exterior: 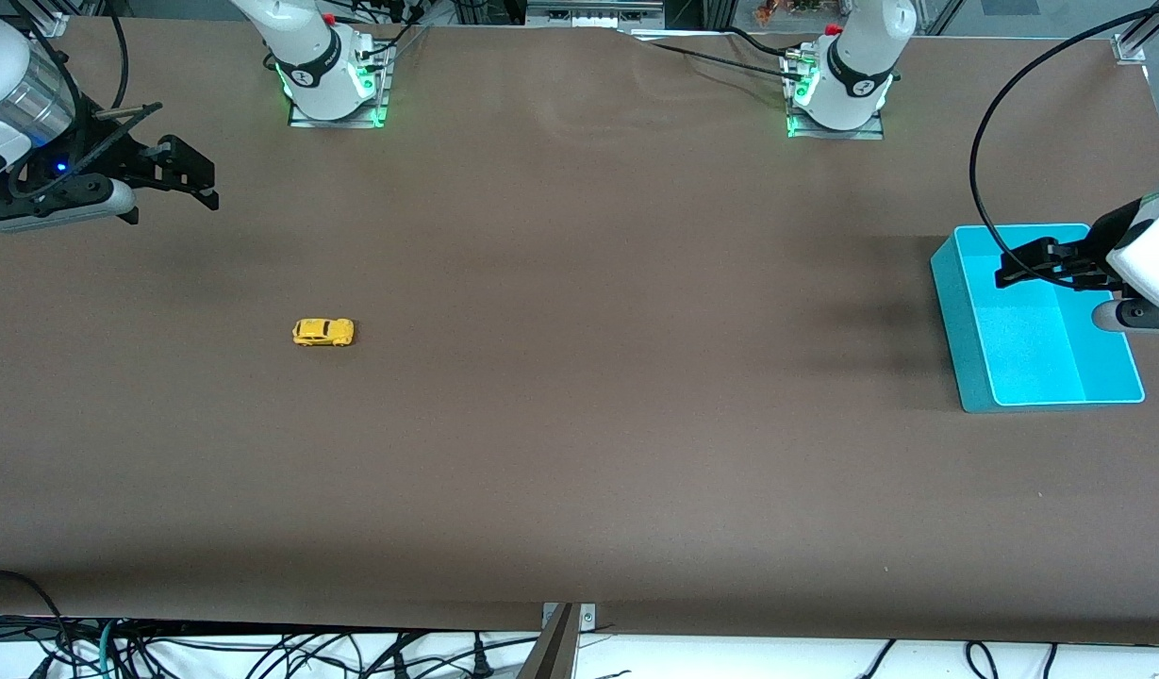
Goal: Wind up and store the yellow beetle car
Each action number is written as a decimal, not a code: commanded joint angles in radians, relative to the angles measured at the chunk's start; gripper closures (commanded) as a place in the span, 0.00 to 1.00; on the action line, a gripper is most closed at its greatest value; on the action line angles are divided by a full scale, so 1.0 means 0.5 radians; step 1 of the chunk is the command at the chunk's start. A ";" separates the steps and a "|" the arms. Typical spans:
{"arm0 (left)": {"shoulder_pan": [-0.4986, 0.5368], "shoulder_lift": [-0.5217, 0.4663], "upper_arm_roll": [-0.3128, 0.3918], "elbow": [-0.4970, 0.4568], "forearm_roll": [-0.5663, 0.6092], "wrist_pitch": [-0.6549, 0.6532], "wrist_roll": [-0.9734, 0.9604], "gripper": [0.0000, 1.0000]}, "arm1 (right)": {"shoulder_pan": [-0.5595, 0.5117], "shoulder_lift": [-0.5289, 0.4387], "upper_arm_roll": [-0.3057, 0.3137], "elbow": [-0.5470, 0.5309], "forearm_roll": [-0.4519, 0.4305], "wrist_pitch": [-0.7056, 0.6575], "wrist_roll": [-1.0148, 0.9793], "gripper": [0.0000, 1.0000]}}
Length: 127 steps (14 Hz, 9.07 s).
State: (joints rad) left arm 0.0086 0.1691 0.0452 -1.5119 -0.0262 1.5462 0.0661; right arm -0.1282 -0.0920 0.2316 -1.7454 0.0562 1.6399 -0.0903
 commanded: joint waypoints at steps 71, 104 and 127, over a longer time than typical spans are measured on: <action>0.007 0.045 -0.023 0.066 0.031 -0.046 0.021 0.00 | -0.001 0.942 0.006 -1.117 -0.134 2.157 -2.740 0.99; -0.011 0.082 -0.035 0.069 0.025 -0.159 0.655 0.00 | 0.091 1.126 0.083 -1.022 -0.257 2.086 -2.785 1.00; -0.094 0.113 -0.035 0.069 -0.015 -0.163 2.218 0.00 | -0.133 1.052 -0.092 -0.894 -0.257 1.878 -3.182 0.37</action>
State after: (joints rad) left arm -0.0176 0.2152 0.0236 -1.4994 -0.0269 1.4840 1.1491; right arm -0.1862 0.4176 0.1698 -2.2263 -0.0573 2.6390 -1.6662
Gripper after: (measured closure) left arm 0.000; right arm 0.498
